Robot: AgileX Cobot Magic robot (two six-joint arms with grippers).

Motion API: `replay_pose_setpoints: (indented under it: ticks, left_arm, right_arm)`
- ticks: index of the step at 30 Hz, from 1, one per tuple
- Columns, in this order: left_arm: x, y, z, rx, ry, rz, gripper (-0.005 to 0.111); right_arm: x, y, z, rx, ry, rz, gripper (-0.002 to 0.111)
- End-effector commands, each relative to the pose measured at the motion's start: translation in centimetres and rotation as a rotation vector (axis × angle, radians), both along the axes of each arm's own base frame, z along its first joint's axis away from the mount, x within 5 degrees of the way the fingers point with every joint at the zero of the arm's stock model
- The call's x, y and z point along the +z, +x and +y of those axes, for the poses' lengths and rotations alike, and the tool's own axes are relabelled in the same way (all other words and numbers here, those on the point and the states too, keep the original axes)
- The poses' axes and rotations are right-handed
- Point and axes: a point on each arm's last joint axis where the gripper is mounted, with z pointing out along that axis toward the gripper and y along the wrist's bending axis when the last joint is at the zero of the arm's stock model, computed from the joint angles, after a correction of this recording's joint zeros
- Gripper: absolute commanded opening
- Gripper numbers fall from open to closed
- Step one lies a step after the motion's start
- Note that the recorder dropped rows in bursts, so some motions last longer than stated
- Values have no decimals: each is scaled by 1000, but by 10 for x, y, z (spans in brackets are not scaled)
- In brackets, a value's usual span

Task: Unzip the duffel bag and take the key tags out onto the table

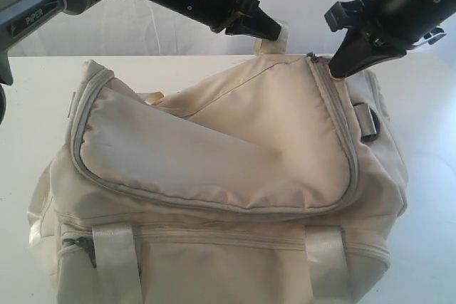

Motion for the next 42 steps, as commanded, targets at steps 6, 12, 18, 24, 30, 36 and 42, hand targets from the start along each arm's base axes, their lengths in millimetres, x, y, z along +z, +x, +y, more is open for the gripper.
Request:
replay_pose_setpoints:
  ticks: [6,12,18,24,30,36,42]
  left_arm:
    - [23,-10,-3,-19,-55,-23,0]
    - [23,-10,-3,-19,-55,-23,0]
    - [23,-10,-3,-19,-55,-23,0]
    - [23,-10,-3,-19,-55,-23,0]
    - [24,-9,-2,-9,-58,-28,0]
    - [24,-8,-2,0,-60,-32,0]
    - [24,-6,-2,22,-56,-44,0]
  right_arm:
    - [16,-5,1,63,-26,-71,0]
    - [13,-1,1,58,-18,-70,0]
    - [7,3,1,51,-11,-47,0]
    - [9,-1,2,32,3,-23,0]
    - [9,-1,1,20,7,-16,0]
    - [12,-13,1,11,3,-19,0]
    - [9,-40,2,7,5,1,0]
